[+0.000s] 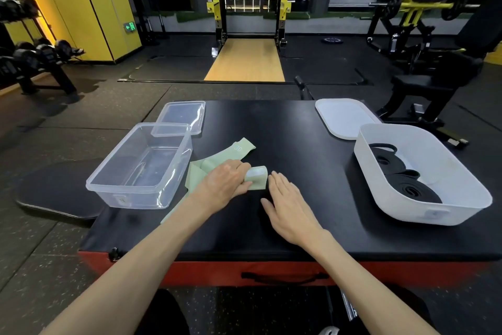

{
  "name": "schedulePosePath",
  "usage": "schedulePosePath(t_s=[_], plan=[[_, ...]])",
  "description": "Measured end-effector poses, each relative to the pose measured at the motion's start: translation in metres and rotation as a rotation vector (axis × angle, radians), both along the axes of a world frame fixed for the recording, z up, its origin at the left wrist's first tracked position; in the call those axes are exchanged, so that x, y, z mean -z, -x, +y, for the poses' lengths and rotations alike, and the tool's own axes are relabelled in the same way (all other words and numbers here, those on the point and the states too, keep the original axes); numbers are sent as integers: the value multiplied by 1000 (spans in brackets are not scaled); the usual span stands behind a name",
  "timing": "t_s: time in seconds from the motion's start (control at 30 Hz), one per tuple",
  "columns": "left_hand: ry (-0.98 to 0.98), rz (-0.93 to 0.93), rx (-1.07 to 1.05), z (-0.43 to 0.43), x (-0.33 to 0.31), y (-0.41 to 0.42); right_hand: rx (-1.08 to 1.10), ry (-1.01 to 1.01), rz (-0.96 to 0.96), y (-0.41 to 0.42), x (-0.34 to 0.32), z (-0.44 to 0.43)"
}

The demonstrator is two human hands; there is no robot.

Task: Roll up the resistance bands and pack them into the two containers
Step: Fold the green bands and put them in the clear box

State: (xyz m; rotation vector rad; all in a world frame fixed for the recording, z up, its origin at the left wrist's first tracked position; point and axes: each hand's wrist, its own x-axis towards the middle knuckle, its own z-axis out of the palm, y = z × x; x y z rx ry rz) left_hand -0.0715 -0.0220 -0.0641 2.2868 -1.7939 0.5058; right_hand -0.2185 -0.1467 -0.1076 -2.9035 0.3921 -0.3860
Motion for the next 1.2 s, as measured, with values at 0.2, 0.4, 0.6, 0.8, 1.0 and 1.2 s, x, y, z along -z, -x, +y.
schedulePosePath(t_s=[0.2, 0.4, 0.6, 0.8, 1.0, 1.2], plan=[[36, -71, -25, 42, -34, -32, -82, -18, 98, -36, -3, 31], [72, -46, -159, 106, -61, -77, -92, 10, 184, -52, -1, 44], [-16, -28, -232, 152, -63, -107, -84, 5, 188, -51, 1, 43], [-200, 45, -322, 157, -45, -118, -76, -12, 184, -51, 2, 43], [-397, 32, -351, 137, -47, -122, -75, -36, 179, -51, 2, 43], [-508, 163, -330, 124, -51, -117, -84, -32, 162, -51, 1, 43]])
